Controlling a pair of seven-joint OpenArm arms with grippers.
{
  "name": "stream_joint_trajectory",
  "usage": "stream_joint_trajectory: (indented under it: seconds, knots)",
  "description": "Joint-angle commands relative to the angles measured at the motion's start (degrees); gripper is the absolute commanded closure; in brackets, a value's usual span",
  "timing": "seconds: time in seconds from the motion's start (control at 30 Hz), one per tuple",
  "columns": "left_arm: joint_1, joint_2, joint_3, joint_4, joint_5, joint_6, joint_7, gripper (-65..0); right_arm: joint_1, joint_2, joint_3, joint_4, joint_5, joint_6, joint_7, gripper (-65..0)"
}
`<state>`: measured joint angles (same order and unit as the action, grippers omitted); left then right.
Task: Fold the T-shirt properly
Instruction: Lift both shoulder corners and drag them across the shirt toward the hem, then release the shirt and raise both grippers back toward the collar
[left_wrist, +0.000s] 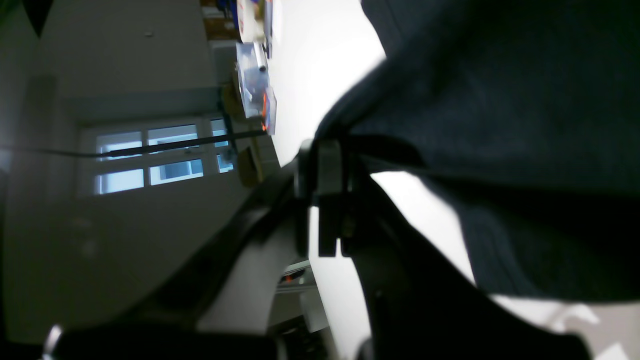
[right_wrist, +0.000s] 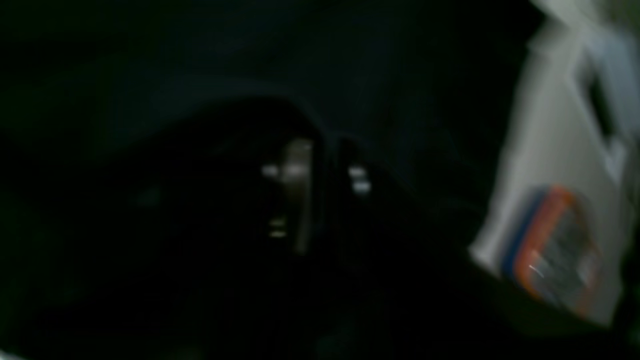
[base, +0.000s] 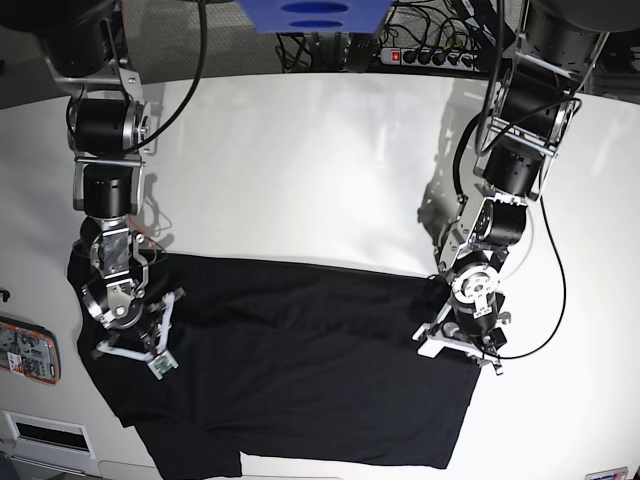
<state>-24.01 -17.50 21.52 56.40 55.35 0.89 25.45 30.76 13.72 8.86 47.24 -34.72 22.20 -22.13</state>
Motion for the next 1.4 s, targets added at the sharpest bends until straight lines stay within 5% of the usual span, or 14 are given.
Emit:
stream_joint_trajectory:
  seconds: [0.0, 0.1, 0.27, 0.47, 0.77, 1.03, 1.07, 1.17, 1.37]
  knots:
    - [-1.44, 0.05, -0.20, 0.87, 2.10, 1.27, -0.35, 0.0, 2.07, 0.48, 0.50, 1.06, 0.30, -2.02, 1.16, -21.5]
    - [-0.74, 0.05, -0.38, 0.70, 3.42, 1.27, -0.27, 0.0, 2.07, 0.48, 0.15, 1.06, 0.30, -6.33, 1.16, -33.3]
    - [-0.65, -0.13, -0.38, 0.70, 3.42, 1.27, -0.27, 0.0, 2.07, 0.48, 0.06, 1.06, 0.30, -6.94, 1.16, -42.3]
    - [-0.74, -0.13, -0.46, 0.70, 3.42, 1.27, -0.09, 0.0, 2.07, 0.48, 1.03, 3.35, 1.09, -6.94, 1.16, -43.1]
    - [-0.91, -0.04, -0.29, 0.70, 3.42, 1.27, -0.09, 0.0, 2.07, 0.39, 5.33, 16.27, 21.49, -6.94, 7.67, -43.1]
    - [-1.18, 0.05, -0.64, 0.70, 3.15, 2.76, 0.00, 0.0, -1.97, 0.39, 5.25, 17.59, 21.75, -6.94, 7.58, -43.1]
    - [-1.18, 0.05, -0.64, 0.70, 2.98, 5.05, 0.00, -2.4, -2.76, 0.39, 5.25, 17.59, 21.75, -6.94, 7.58, -43.1]
    - [-1.00, 0.05, -0.20, 0.70, 3.42, 11.47, -0.09, -26.3, -3.91, 0.39, 5.25, 17.59, 21.75, -6.94, 7.58, -43.1]
    - [-1.35, 0.13, -0.64, 0.70, 2.89, 11.64, -0.09, -62.9, -4.17, 0.39, 5.77, 18.29, 22.02, -6.94, 7.23, -43.2]
